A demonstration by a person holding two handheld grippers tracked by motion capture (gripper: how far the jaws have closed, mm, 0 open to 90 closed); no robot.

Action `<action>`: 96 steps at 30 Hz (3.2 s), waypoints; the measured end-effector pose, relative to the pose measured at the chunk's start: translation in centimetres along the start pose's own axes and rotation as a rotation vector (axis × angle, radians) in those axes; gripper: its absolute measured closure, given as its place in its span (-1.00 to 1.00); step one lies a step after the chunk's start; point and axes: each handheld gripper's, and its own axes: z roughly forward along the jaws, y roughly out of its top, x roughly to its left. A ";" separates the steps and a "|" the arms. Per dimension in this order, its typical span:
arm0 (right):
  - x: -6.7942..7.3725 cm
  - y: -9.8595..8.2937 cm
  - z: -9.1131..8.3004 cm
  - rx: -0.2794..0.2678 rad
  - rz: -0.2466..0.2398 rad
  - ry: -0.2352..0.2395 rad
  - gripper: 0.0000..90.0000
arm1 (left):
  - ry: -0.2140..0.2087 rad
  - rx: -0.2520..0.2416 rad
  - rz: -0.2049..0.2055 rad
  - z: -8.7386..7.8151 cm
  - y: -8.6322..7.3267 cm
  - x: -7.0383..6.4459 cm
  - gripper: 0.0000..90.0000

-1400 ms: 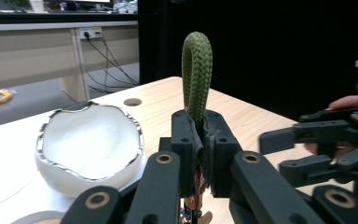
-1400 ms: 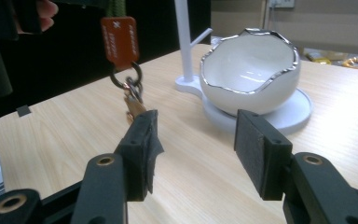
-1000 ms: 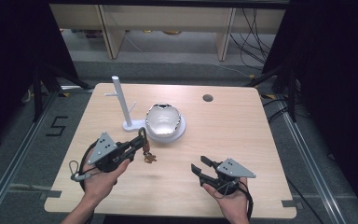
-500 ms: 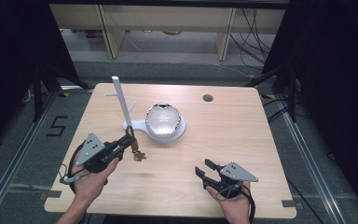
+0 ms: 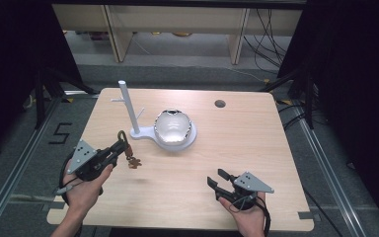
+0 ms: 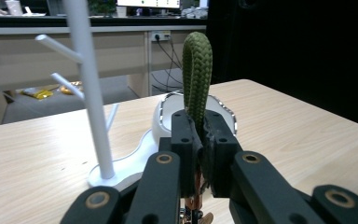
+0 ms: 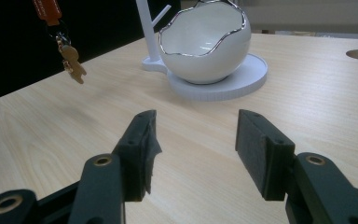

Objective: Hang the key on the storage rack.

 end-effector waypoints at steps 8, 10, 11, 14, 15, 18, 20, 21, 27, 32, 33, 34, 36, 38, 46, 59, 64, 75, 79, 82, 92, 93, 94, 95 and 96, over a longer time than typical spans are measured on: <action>0.1 0.0 0.1 -0.001 0.001 0.005 0.08 | 0.053 -0.002 0.007 -0.4 0.0 1.2 0.85; 0.0 0.0 0.0 -0.003 -0.010 0.003 0.07 | 0.066 -0.002 0.009 -0.4 0.1 1.4 0.85; 0.0 0.0 0.1 -0.005 -0.006 0.004 0.07 | 0.073 -0.003 0.009 -0.4 0.1 1.5 0.85; 0.1 0.0 0.1 -0.003 0.009 0.013 0.07 | 0.090 -0.006 0.008 -0.4 0.1 1.9 0.85; 0.1 0.0 0.1 -0.002 0.011 0.012 0.07 | 0.094 -0.009 0.007 -0.4 0.1 2.0 0.85; 0.1 0.0 0.2 0.000 0.002 0.008 0.07 | 0.110 -0.010 0.006 -0.3 0.2 2.3 0.85; 0.1 0.0 0.1 0.003 -0.014 -0.009 0.07 | 0.128 -0.006 0.010 -0.3 0.3 2.7 0.85; 0.1 0.0 0.1 0.003 -0.014 -0.009 0.07 | 0.128 -0.006 0.010 -0.3 0.3 2.7 0.85; 0.1 -0.1 0.3 -0.007 -0.013 -0.005 0.07 | 0.160 0.002 -0.001 0.1 0.3 3.2 0.85; 0.1 -0.1 0.1 -0.004 0.005 0.012 0.06 | 0.185 0.003 -0.001 0.9 0.3 3.7 0.85; 0.1 -0.1 0.1 -0.004 0.005 0.012 0.06 | 0.185 0.003 -0.001 0.9 0.3 3.7 0.85; 0.1 -0.1 0.1 -0.010 0.001 0.008 0.06 | 0.191 0.008 0.001 1.0 0.4 3.8 0.85; 0.0 -0.1 0.1 -0.010 -0.003 0.005 0.06 | 0.200 0.007 0.001 1.2 0.5 4.0 0.85; 0.1 -0.1 0.1 -0.006 0.010 0.008 0.06 | 0.207 0.007 0.005 1.5 0.6 4.2 0.85; -0.1 -0.1 0.1 -0.017 -0.016 0.005 0.06 | 0.229 0.008 0.004 2.7 1.1 4.8 0.85; 0.0 -0.2 -0.1 0.013 0.014 -0.009 0.06 | 0.311 0.032 0.001 6.2 2.9 7.1 0.85; -0.1 -0.3 0.1 -0.002 0.013 0.010 0.06 | 0.334 0.055 0.022 7.7 3.3 7.2 0.85; -0.1 -0.4 -0.1 0.010 0.035 0.000 0.06 | 0.364 0.099 0.097 9.3 3.3 6.6 0.85; -0.3 -0.3 0.0 0.000 0.024 0.011 0.06 | 0.354 0.123 0.125 9.9 2.9 6.6 0.83; -0.3 -0.3 -0.1 -0.010 0.025 0.014 0.06 | 0.336 0.139 0.175 10.3 2.4 6.5 0.76; -0.9 -0.2 -0.7 -0.019 0.019 -0.014 0.05 | 0.237 0.078 0.075 5.8 -1.2 5.8 0.17; -1.0 -0.1 -0.9 0.000 0.034 -0.017 0.05 | 0.226 0.073 0.058 5.1 -1.9 5.8 0.14; -1.1 -0.1 -0.9 -0.019 0.029 -0.012 0.05 | 0.220 0.074 0.046 4.5 -2.5 5.7 0.12; -1.1 -0.1 -1.0 -0.019 0.032 -0.018 0.05 | 0.207 0.075 0.036 3.8 -3.4 5.7 0.10; -1.2 -0.1 -1.1 -0.019 0.032 -0.028 0.05 | 0.203 0.071 0.018 2.8 -4.5 5.7 0.08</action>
